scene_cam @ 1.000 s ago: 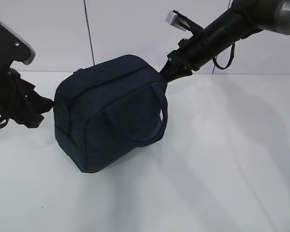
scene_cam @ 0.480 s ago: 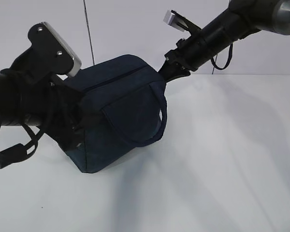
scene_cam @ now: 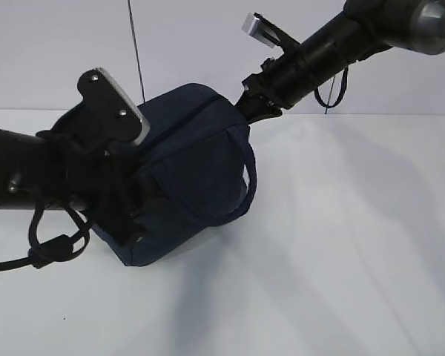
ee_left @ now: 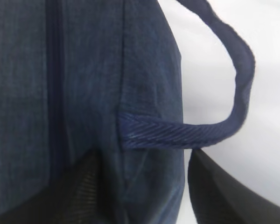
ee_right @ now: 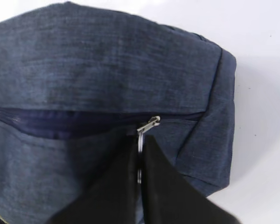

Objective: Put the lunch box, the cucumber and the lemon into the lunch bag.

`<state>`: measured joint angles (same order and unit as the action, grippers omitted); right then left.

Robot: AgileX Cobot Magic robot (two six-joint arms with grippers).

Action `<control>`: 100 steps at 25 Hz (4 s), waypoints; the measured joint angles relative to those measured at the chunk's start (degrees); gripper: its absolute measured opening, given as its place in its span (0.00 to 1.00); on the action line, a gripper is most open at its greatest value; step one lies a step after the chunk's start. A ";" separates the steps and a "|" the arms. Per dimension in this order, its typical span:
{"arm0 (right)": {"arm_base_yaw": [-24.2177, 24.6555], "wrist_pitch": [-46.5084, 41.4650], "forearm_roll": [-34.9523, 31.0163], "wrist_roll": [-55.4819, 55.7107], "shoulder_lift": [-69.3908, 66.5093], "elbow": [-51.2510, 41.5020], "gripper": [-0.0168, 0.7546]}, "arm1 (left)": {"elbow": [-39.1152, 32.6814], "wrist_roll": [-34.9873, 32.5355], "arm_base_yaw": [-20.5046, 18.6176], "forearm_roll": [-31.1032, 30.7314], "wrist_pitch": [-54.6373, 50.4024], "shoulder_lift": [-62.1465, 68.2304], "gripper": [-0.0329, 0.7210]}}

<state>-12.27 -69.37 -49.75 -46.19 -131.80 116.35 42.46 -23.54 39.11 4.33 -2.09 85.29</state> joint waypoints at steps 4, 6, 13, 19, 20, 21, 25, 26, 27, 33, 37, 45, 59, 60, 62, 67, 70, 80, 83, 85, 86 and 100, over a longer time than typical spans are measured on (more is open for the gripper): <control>-0.20 0.07 0.00 0.14 0.00 0.00 0.05 | 0.00 0.00 0.00 -0.87 1.21 1.29 0.58; -0.20 0.07 0.24 0.14 0.00 0.00 0.05 | 0.14 0.00 0.00 -1.10 1.21 1.29 0.52; -0.44 -0.03 4.28 0.38 0.00 0.00 0.05 | 0.14 0.00 -1.27 -3.17 0.49 -0.59 0.11; -0.55 -0.12 5.61 0.47 0.00 0.04 0.05 | 0.14 0.00 -7.62 -3.20 -1.47 -1.65 0.07; -0.65 -0.22 5.86 0.47 0.11 0.04 0.05 | 0.14 0.00 -8.65 -3.20 -1.60 -1.65 0.06; -0.65 -0.16 5.86 0.47 0.20 0.04 0.05 | 0.14 0.00 -9.52 -3.29 -1.60 -1.65 0.06; -0.65 -0.26 6.21 0.47 0.68 0.04 0.05 | 0.14 0.00 -11.36 -5.37 -1.60 -1.69 0.06; -0.65 -0.26 6.21 0.47 0.87 0.04 0.05 | 0.14 0.00 -11.63 -5.79 -1.60 -1.69 0.06; -0.65 -0.26 6.21 0.47 0.94 0.04 0.05 | 0.14 0.00 -11.90 -6.19 -1.60 -1.69 0.06; -0.65 -0.39 6.21 0.47 1.39 0.04 0.05 | 0.14 0.00 -14.08 -8.52 -1.50 -1.77 0.06; -0.65 -0.49 6.84 0.47 1.39 0.04 0.05 | 0.14 0.00 -16.25 -8.61 -0.48 -1.77 0.06; -0.77 -0.49 6.85 -1.39 1.05 0.13 0.05 | 0.14 0.00 -16.87 -8.75 -0.20 -1.77 0.06; -0.88 -0.49 5.34 -2.26 -3.77 0.37 0.05 | 0.14 0.00 -16.87 -8.78 -0.20 -1.77 0.06; -0.88 -0.49 5.34 -2.26 -3.77 0.55 0.05 | 0.14 0.00 -16.87 -8.78 -0.20 -1.77 0.06; -0.88 -0.49 6.06 -2.26 -3.77 1.58 0.05 | 0.14 0.00 -16.87 -8.78 -0.20 -1.77 0.06; -0.88 -0.49 7.52 -2.30 -3.98 2.58 0.05 | 0.14 0.00 -16.87 -8.78 -0.20 -1.77 0.06; -0.98 -0.49 8.65 -2.30 -4.29 2.57 0.05 | 0.14 0.00 -16.87 -8.78 -0.20 -1.77 0.06; -1.11 -0.81 9.37 3.99 -4.55 7.32 0.05 | 0.14 0.00 -16.87 -8.53 -0.67 -1.57 0.06; -1.11 -0.93 9.47 13.92 -4.55 7.78 0.05 | 0.14 0.00 -16.90 -8.40 -0.31 -1.45 0.06; -1.11 -1.04 9.47 20.26 -4.55 7.87 0.05 | 0.14 0.00 -16.90 -8.40 -0.32 -1.45 0.06; -1.11 -1.15 9.47 22.75 -4.55 7.87 0.05 | 0.14 0.00 -16.90 -8.31 -0.19 -1.45 0.06; 2.65 -1.15 -1.07 36.43 -4.77 10.98 0.05 | 0.14 0.00 -17.00 -8.31 1.27 -1.45 0.06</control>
<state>-9.61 -70.52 -50.81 -9.76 -136.58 127.32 42.60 -23.54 22.11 -3.98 -0.83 83.84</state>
